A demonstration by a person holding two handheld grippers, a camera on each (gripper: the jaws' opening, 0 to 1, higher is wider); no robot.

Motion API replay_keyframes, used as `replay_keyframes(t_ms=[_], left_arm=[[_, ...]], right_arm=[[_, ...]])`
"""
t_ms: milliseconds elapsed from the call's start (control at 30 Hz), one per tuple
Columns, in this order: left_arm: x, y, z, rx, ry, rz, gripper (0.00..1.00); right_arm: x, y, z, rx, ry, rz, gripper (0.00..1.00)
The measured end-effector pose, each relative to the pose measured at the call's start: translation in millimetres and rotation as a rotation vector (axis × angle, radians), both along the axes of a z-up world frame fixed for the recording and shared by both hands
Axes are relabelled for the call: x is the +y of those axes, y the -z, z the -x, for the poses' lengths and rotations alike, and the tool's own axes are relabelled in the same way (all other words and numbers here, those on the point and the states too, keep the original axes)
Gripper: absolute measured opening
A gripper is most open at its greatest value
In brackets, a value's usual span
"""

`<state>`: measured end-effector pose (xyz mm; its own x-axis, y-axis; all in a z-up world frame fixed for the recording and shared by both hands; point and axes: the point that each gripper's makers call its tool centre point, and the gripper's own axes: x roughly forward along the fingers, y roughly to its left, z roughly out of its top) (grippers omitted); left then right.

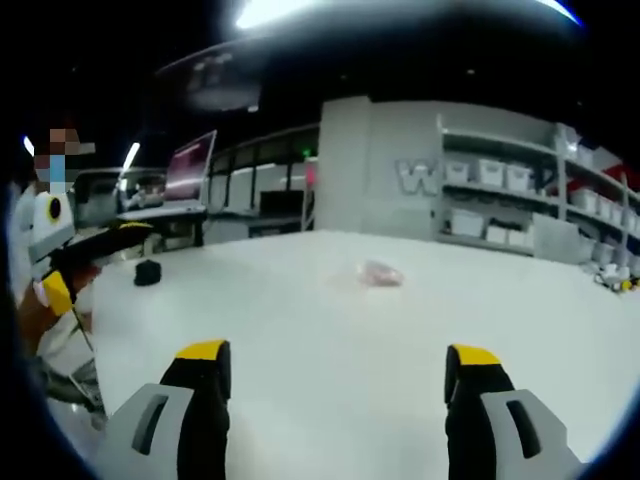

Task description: Open the resealable bag by pulling the two sides of the seal apart until the entire bag opening is separated and visibly accessible.

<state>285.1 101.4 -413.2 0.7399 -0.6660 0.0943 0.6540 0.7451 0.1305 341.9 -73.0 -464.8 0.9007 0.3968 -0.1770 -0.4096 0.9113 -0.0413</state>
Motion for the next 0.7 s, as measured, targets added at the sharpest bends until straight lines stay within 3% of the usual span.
replay_keyframes(t_ms=[700], left_arm=[[16,7.3,-14.9,0.011,-0.058,0.033,0.99]], right_arm=[[-5,-3.2,14,-0.023,0.013,-0.036,0.89]])
